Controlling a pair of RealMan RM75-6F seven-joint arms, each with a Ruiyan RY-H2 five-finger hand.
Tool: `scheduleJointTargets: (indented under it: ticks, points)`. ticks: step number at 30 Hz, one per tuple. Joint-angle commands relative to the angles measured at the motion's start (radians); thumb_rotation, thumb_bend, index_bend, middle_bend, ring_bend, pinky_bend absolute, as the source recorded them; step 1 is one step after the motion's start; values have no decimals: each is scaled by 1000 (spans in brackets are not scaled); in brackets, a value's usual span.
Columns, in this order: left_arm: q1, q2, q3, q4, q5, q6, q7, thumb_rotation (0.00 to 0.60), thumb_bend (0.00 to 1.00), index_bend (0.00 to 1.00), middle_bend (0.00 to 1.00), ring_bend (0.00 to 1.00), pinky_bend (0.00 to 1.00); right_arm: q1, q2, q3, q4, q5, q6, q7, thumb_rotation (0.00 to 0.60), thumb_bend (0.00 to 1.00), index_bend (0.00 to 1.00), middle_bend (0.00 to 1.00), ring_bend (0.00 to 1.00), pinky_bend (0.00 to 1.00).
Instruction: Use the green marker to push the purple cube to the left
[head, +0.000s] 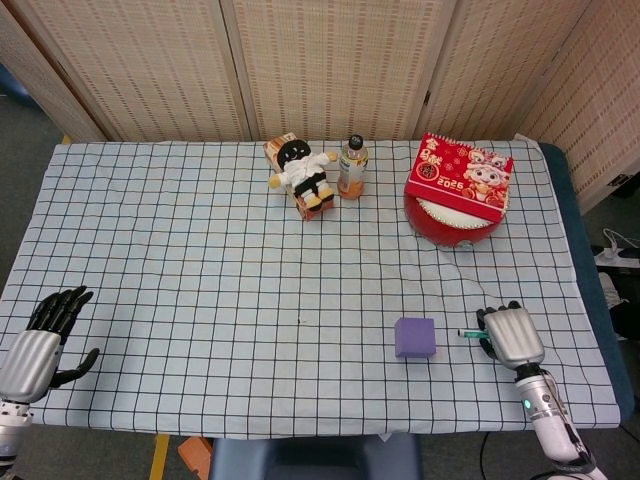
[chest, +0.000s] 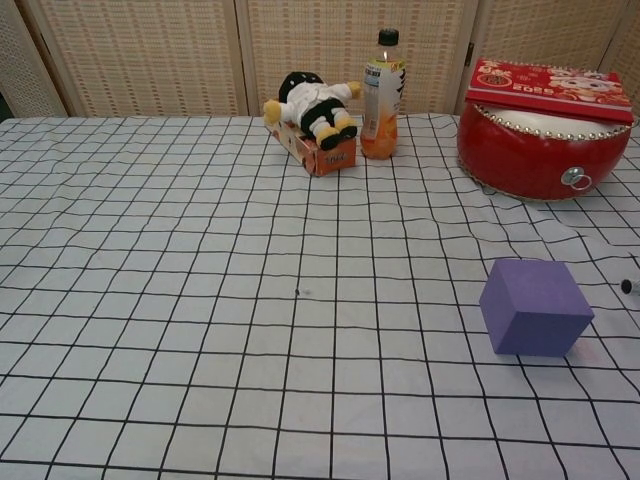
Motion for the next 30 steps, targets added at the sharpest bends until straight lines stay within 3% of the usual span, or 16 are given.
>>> scheduleJointTargets:
  ticks: [1, 30]
  points:
    - [-1, 0, 0, 0, 0, -1, -1, 600, 357, 0, 0, 0, 54, 6, 10, 0, -23, 1, -10, -20, 600, 517, 929, 767, 548, 387]
    - [-3, 10, -2, 0, -7, -4, -29, 600, 357, 0, 0, 0, 55, 183, -117, 45, -131, 94, -165, -287, 600, 517, 929, 768, 549, 387]
